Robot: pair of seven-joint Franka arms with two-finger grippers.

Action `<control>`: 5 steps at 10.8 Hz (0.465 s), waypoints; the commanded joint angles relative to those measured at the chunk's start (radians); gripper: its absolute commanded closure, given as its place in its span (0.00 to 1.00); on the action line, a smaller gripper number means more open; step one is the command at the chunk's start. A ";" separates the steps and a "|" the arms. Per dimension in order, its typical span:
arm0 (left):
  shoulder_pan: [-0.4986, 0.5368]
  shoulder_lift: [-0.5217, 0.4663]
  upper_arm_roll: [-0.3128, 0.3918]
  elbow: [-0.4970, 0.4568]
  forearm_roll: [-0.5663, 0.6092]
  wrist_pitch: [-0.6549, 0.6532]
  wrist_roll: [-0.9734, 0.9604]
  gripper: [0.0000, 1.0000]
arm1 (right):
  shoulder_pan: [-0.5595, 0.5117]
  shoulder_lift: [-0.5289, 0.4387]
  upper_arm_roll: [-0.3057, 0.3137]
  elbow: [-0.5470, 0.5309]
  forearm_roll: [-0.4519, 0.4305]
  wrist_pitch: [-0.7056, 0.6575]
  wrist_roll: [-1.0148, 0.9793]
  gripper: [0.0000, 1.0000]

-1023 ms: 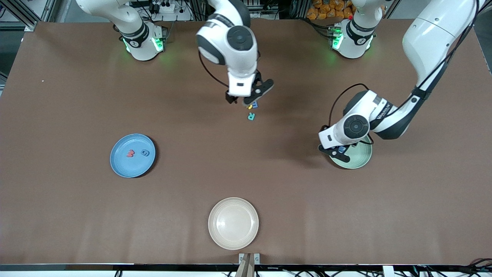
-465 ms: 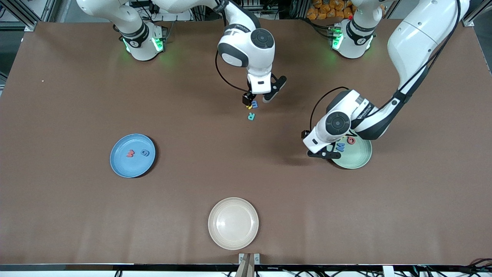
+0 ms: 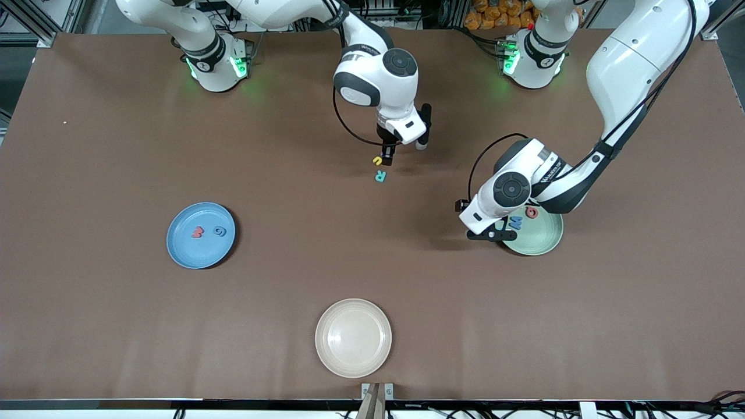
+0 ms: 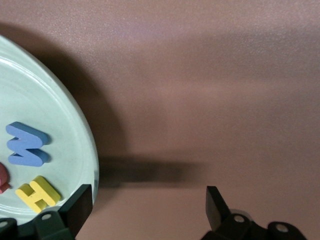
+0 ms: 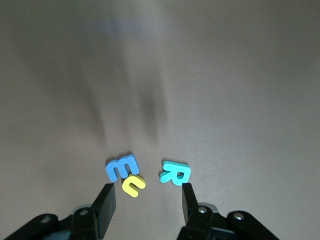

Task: Sort upper and lower case letters into plates
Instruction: 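Lower the right gripper onto the blue foam E and grasp it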

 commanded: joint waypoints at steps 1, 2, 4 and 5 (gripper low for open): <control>-0.004 0.003 -0.003 0.010 -0.015 -0.002 -0.077 0.00 | 0.010 0.031 0.006 0.022 -0.063 0.011 -0.146 0.39; -0.009 0.009 -0.003 0.010 -0.012 -0.002 -0.132 0.00 | 0.016 0.040 0.014 0.022 -0.066 0.012 -0.170 0.39; -0.026 0.014 -0.003 0.013 -0.010 -0.002 -0.192 0.00 | 0.019 0.054 0.020 0.019 -0.099 0.040 -0.221 0.39; -0.026 0.016 -0.003 0.019 -0.015 -0.002 -0.202 0.00 | 0.019 0.063 0.022 0.019 -0.101 0.045 -0.233 0.39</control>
